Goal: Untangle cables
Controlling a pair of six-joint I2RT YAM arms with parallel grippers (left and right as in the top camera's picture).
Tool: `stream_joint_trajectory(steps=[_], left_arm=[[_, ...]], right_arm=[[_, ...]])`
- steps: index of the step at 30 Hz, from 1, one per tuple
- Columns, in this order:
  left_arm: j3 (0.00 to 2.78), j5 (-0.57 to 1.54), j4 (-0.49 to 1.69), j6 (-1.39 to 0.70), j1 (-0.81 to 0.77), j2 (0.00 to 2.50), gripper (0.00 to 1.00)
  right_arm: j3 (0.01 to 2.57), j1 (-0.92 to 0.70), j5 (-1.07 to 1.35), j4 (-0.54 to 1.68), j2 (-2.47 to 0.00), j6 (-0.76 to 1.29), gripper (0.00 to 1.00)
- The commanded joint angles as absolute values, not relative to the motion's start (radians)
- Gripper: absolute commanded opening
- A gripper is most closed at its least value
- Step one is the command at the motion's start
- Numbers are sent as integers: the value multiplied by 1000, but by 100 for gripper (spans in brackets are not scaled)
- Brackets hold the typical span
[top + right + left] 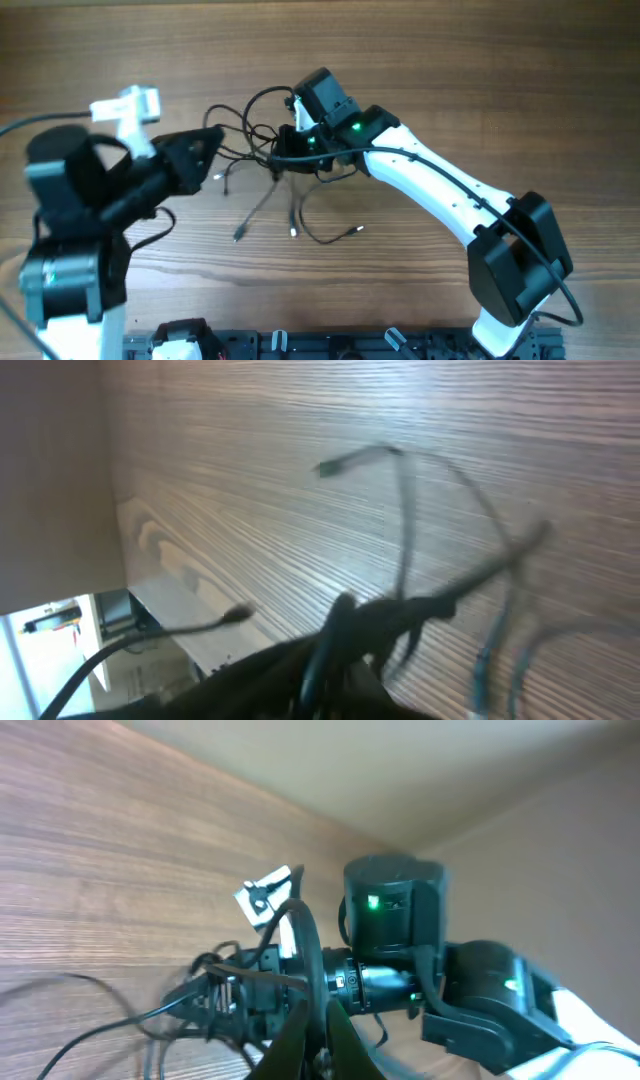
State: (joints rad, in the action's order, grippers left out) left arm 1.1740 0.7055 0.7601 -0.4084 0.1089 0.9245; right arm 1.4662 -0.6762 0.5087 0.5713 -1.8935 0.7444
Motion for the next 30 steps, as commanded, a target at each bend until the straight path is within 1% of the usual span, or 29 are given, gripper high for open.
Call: stream_joint_trajectory(steps=[1, 2, 3, 4, 7, 9, 13, 15, 18, 20, 21, 22, 23, 26, 27, 30], left_arm=[[1264, 770, 751, -461, 237, 839, 4], [1266, 770, 764, -461, 264, 839, 4], [1266, 770, 796, -445, 305, 846, 4], [1266, 770, 810, -420, 319, 853, 4], [1266, 707, 876, -344, 356, 907, 4], [1266, 609, 921, -329, 373, 947, 4], [1266, 427, 981, -290, 427, 1016, 4], [1266, 393, 1002, -281, 439, 1042, 4], [1266, 463, 1024, -220, 420, 1077, 4], [1266, 551, 1037, -138, 374, 1102, 4], [1266, 591, 1042, -99, 346, 1109, 10], [1266, 626, 1046, -65, 320, 1114, 18], [1266, 670, 1049, -30, 288, 1116, 34], [1266, 746, 1048, 12, 204, 1116, 66], [1266, 768, 1048, 20, 173, 1116, 69], [1266, 796, 1044, 23, 85, 1125, 72]], right_arm=[[1391, -582, 387, 639, -1928, 749, 13], [1388, -564, 383, 651, -1928, 727, 11], [1387, -532, 380, 683, -1928, 688, 6], [1387, -516, 380, 698, -1928, 663, 4], [1387, -454, 381, 754, -1926, 571, 4], [1387, -422, 378, 780, -1914, 519, 4], [1387, -348, 350, 835, -1855, 468, 4], [1388, -323, 356, 856, -1819, 440, 4], [1388, -331, 449, 857, -1742, 344, 4], [1389, -366, 512, 841, -1647, 310, 4], [1389, -384, 538, 829, -1598, 292, 4], [1389, -402, 561, 816, -1556, 288, 4], [1389, -420, 576, 804, -1515, 289, 4], [1389, -468, 574, 794, -1441, 311, 4], [1389, -475, 575, 795, -1435, 317, 4], [1389, -502, 570, 799, -1436, 318, 4]])
